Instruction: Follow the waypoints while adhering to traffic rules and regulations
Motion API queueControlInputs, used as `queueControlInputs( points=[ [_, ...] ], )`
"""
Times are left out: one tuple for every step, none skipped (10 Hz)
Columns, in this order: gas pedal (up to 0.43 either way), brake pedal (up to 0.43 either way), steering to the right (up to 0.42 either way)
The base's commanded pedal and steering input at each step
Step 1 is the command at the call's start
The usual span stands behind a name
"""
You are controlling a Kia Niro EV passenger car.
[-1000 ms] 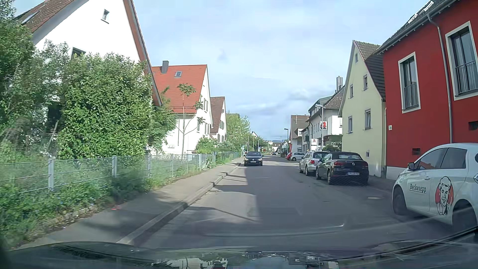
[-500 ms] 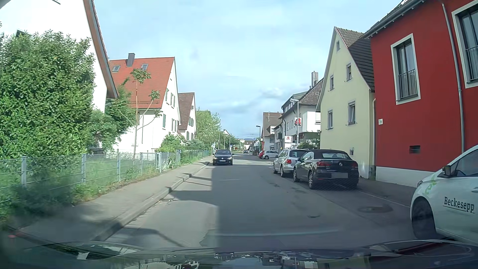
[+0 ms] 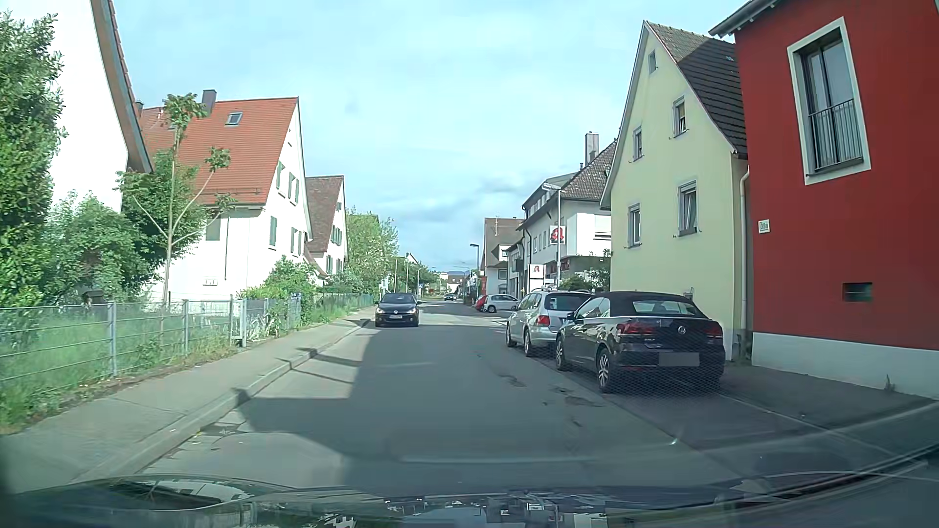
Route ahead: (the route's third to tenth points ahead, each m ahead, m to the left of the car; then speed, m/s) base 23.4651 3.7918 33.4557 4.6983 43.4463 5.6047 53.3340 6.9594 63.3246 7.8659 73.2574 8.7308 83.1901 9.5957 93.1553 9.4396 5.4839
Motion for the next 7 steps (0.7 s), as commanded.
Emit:
queueControlInputs(
  points=[
    [0.169, 0.000, -0.006],
    [0.169, 0.000, -0.027],
    [0.157, 0.000, -0.041],
    [0.157, 0.000, -0.052],
    [0.157, 0.000, -0.056],
    [0.157, 0.000, -0.060],
    [0.150, 0.000, -0.062]
  ],
)
